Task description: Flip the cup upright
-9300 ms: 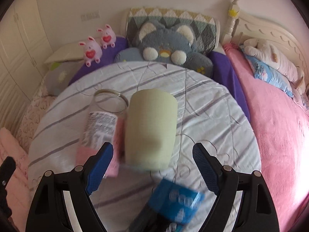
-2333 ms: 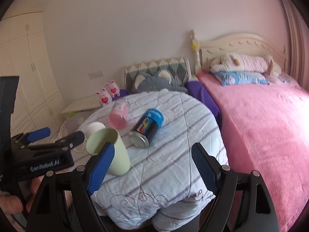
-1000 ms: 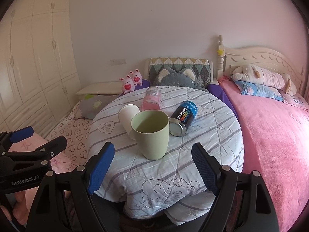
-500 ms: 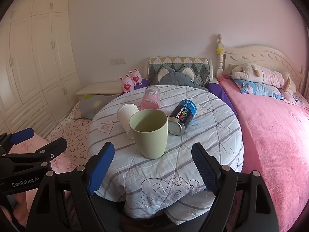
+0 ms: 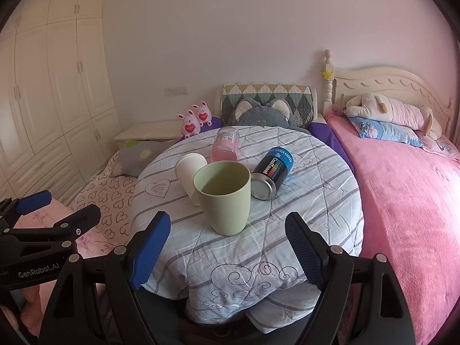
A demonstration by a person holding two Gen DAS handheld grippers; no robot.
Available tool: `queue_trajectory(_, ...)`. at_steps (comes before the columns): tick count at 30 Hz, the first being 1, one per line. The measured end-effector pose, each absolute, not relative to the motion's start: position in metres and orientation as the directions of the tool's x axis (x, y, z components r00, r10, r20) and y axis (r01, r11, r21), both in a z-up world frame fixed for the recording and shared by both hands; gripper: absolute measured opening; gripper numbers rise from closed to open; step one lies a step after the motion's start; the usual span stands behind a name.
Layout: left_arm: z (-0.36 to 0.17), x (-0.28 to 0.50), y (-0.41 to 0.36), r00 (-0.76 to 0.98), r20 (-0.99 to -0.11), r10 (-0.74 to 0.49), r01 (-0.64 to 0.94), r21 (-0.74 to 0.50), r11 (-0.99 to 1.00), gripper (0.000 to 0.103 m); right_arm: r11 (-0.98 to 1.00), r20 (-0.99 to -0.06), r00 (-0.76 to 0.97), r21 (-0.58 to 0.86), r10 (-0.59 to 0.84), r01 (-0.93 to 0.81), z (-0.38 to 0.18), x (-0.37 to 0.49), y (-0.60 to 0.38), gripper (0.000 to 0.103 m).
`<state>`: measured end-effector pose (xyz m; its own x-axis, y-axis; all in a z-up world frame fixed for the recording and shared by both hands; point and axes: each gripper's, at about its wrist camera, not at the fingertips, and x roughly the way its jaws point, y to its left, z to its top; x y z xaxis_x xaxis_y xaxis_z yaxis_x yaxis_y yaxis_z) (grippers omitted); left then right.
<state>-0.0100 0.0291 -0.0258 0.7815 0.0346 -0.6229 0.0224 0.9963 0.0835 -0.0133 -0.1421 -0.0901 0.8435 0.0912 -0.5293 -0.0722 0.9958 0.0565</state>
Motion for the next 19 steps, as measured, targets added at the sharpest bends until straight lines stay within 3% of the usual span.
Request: queue_trajectory(19,-0.0304,-0.0125,0.0276,0.782,-0.623,0.002,0.042,0.055,0.998,0.103,0.996,-0.537,0.839,0.06,0.092,-0.071,-0.0918,-0.0135,-0.1417,0.083)
